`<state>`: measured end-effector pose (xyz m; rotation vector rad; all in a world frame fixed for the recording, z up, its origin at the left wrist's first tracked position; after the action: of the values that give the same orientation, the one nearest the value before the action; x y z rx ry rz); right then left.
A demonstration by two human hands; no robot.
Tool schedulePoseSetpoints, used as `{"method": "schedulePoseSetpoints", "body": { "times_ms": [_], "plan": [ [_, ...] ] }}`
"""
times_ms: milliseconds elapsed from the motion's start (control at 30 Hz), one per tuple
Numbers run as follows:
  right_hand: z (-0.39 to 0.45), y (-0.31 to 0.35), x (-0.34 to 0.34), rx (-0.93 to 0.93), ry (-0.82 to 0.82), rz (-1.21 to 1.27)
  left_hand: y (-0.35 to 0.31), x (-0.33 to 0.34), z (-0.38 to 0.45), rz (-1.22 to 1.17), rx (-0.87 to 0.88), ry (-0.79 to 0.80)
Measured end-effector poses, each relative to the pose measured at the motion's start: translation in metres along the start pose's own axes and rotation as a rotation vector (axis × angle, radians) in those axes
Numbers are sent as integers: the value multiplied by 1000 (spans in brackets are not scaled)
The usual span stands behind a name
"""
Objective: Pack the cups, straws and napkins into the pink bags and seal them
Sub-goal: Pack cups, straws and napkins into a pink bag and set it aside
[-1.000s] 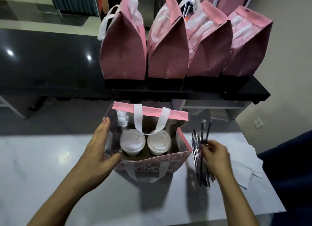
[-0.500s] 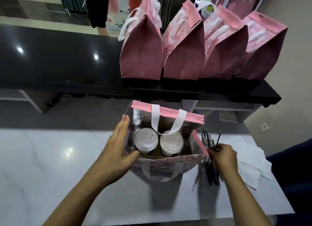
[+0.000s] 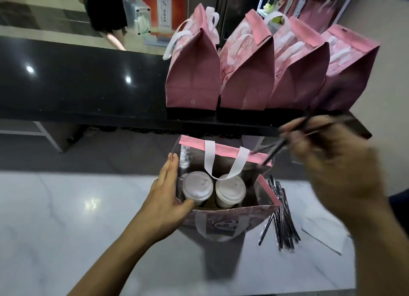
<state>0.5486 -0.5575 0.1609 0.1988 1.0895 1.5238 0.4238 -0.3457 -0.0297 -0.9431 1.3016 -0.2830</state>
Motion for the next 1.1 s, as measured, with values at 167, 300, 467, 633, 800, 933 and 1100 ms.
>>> {"method": "schedulePoseSetpoints", "body": {
  "times_ms": [167,300,467,633,800,933,1100],
  "plan": [
    [-30,-60,138,192,809,-492,2,-2,5,30,-25,13],
    [-56,-100,171,391,1032,-665,3,-1,5,59,-19,30],
    [-49,-103,169,494,919,-528,3,-3,5,76,-31,3],
    [-41,-77,126,396,514,-300,-15,-14,-1,256,53,-126],
    [-72,-71,80,235,230,-260,-65,-5,-12,533,285,-205],
    [-99,-79,45,211,146,-356,-106,30,-25,585,431,-148],
    [-131,-110,-8,286,50,-399,-154,85,-35,566,584,-59]
  ]
}}
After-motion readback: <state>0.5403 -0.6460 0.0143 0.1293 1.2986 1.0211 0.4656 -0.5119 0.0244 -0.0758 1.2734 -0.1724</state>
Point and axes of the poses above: each hand's wrist, its own z-axis towards the middle knuckle, its own x-axis out of the palm, y = z × x, the point moved 9 cm from there along z, towards the middle knuckle, and after that the axes turned 7 degrees about z, right-handed, at the moved point
